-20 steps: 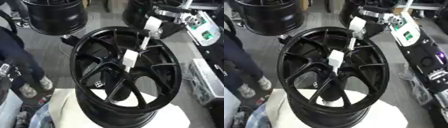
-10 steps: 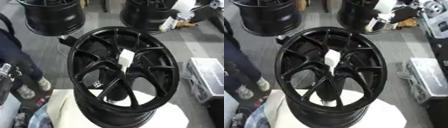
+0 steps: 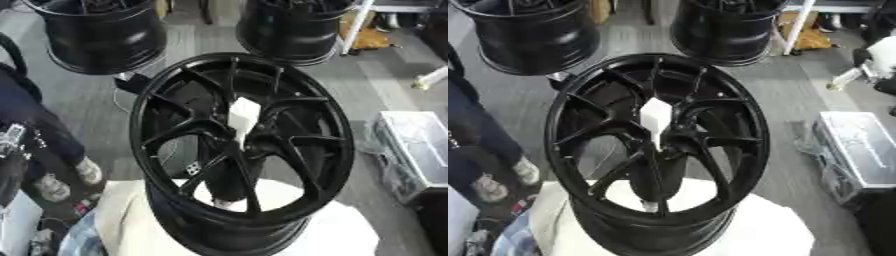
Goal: Pull the pin out of the wheel hub.
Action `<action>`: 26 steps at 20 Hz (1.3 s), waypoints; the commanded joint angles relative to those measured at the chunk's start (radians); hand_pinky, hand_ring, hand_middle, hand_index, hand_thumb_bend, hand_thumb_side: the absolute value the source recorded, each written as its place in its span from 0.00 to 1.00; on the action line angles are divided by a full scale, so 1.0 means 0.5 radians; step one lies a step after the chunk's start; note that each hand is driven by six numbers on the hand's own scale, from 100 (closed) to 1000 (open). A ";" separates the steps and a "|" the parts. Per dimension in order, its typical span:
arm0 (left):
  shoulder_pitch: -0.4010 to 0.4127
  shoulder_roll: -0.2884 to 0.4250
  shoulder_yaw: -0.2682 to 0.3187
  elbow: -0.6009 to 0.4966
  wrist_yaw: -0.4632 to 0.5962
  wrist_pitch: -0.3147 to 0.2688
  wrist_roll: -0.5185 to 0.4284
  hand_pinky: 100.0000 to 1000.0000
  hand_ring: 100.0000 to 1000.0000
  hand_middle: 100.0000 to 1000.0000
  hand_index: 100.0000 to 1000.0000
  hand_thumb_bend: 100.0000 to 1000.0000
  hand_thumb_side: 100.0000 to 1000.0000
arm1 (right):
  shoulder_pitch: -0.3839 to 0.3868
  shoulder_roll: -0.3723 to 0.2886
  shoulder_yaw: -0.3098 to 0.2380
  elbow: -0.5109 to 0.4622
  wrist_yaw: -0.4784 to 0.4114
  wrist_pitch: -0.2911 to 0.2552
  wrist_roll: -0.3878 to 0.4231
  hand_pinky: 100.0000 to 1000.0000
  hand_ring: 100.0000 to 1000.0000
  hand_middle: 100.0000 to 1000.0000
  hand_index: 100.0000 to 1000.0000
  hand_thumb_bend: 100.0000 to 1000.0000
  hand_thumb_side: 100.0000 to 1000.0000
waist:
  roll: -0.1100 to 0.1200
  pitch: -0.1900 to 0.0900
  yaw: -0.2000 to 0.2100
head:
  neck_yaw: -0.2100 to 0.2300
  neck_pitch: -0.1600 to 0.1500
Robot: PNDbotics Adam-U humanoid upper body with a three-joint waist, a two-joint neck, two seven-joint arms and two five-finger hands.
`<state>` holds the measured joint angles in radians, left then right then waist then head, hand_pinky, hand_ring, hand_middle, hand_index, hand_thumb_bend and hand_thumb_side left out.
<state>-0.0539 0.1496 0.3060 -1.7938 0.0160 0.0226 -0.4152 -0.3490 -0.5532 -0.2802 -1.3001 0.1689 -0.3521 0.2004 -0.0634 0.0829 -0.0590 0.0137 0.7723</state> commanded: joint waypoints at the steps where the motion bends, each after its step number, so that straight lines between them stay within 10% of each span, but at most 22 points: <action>1: -0.024 0.032 0.017 -0.030 0.002 -0.002 0.010 0.70 0.57 0.54 0.63 0.00 0.81 | 0.134 0.090 -0.150 0.018 0.093 0.077 -0.147 0.70 0.72 0.66 0.71 0.10 0.41 | 0.003 -0.011 -0.011 | 0.011 -0.005; 5: -0.023 0.023 0.022 -0.032 -0.001 0.001 0.013 0.70 0.57 0.54 0.63 0.00 0.81 | 0.312 0.357 -0.274 0.121 0.148 0.180 -0.329 0.75 0.81 0.88 0.86 0.09 0.46 | 0.007 -0.007 -0.019 | 0.007 -0.005; 15: -0.022 0.012 0.027 -0.037 -0.009 0.014 0.015 0.70 0.57 0.54 0.63 0.00 0.82 | 0.419 0.715 -0.284 0.079 -0.077 0.361 -0.929 0.73 0.79 0.88 0.84 0.06 0.51 | 0.007 0.002 -0.031 | -0.010 -0.005; 26: -0.033 0.004 0.018 -0.039 0.002 0.012 0.013 0.70 0.57 0.54 0.63 0.00 0.81 | 0.459 0.797 -0.065 -0.141 -0.228 0.302 -0.782 0.68 0.74 0.82 0.81 0.00 0.47 | 0.023 0.006 -0.028 | -0.025 -0.005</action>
<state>-0.0611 0.1445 0.3120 -1.7939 0.0132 0.0293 -0.4093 -0.1134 -0.1424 -0.3250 -1.3353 0.0676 -0.1963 -0.2082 -0.0549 0.0916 -0.0738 0.0056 0.7723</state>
